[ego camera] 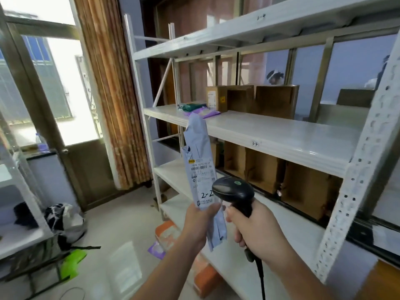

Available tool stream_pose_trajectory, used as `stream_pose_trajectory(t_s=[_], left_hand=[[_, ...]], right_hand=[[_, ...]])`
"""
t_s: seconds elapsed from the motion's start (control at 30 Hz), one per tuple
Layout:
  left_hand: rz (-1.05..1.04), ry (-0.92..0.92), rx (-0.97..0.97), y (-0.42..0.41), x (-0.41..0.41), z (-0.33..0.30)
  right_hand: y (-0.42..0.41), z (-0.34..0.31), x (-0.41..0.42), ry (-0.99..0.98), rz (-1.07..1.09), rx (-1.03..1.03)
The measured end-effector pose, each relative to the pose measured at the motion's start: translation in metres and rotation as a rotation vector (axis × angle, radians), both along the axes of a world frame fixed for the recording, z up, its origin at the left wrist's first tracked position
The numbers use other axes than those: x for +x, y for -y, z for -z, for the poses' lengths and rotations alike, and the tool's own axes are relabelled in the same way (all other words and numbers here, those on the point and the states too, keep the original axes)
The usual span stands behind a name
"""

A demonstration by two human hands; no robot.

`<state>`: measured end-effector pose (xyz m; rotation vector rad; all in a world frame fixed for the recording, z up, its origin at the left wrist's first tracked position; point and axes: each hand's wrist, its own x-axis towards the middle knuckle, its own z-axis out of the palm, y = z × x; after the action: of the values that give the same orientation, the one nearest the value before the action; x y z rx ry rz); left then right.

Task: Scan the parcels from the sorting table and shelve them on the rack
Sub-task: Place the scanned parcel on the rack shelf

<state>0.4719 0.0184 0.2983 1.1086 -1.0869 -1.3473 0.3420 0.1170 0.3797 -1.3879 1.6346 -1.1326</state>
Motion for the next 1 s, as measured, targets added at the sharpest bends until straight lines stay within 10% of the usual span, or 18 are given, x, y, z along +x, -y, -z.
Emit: stream_pose_trajectory(t_s=[1.0], left_hand=[[0.03,0.067,-0.239,0.379,0.117,-0.084]], right_hand=[[0.382,-0.063,0.11,-0.035,-0.113,-0.249]])
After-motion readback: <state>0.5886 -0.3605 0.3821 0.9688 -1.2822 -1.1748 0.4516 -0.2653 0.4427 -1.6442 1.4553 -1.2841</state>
